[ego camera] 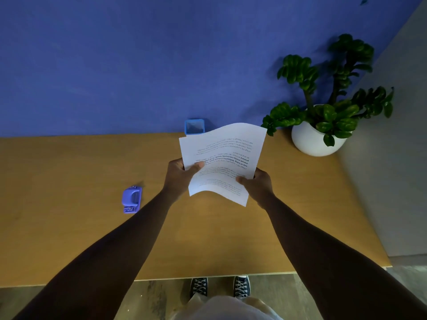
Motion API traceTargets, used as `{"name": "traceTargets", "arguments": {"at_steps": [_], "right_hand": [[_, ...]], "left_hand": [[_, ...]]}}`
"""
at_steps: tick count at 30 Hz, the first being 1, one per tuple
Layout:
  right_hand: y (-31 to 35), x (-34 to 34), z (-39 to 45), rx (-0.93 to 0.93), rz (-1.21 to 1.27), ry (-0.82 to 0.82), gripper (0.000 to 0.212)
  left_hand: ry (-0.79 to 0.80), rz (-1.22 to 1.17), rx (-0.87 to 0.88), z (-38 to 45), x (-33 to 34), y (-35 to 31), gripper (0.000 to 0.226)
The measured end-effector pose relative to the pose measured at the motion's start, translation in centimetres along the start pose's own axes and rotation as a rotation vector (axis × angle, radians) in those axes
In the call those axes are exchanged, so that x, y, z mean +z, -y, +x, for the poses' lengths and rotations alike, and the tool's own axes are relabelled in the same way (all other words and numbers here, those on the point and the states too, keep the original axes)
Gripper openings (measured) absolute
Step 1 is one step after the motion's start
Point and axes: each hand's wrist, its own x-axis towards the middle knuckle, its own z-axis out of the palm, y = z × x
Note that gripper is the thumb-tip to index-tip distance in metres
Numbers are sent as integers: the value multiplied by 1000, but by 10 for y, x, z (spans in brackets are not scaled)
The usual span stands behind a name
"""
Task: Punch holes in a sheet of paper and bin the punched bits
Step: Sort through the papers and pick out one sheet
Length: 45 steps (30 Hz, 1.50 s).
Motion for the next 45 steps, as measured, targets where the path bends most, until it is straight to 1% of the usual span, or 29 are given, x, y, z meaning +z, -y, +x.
{"name": "traceTargets", "arguments": {"at_steps": [3, 7, 11, 13, 17, 20, 22, 24, 26, 30, 33, 37, 42, 45], "right_hand": [[1, 0, -1, -30, -11, -38, 25], [-4, -1, -3, -15, -6, -46, 26], [-11, 0, -7, 9, -44, -54, 23], [-12, 0, -8, 1, -47, -57, 23], [-8, -1, -10, -46, -36, -60, 22], [-7, -2, -10, -49, -37, -47, 23], [-9, -2, -10, -44, -78, -23, 25], [-11, -1, -10, -43, -118, -12, 26], [-10, 0, -10, -35, -118, -9, 25], [-5, -1, -9, -62, -115, -16, 21], [0, -5, -9, -76, -94, -31, 20], [3, -9, -8, -71, -4, -30, 20], [3, -17, -8, -10, 268, -35, 18], [1, -17, -5, 12, 384, -21, 19]], "left_hand": [[-28, -9, 18, -2, 2, 2, 19], [-50, -8, 18, -8, 4, 7, 17], [19, 56, -44, -14, -1, 21, 17], [30, 90, -67, -15, -4, 26, 18], [-20, 74, -54, -16, -4, 22, 16], [-37, 79, -66, -13, -3, 21, 16], [-20, 142, -112, -11, -6, 28, 22], [20, 224, -180, -11, -9, 39, 32], [25, 258, -217, -12, -12, 45, 36], [1, 251, -215, -12, -11, 43, 30], [-14, 189, -198, -14, -12, 35, 22], [-70, 90, -210, -16, -18, 37, 16], [-173, -7, -214, -22, -24, 37, 20], [-224, -52, -241, -22, -24, 36, 24]]}}
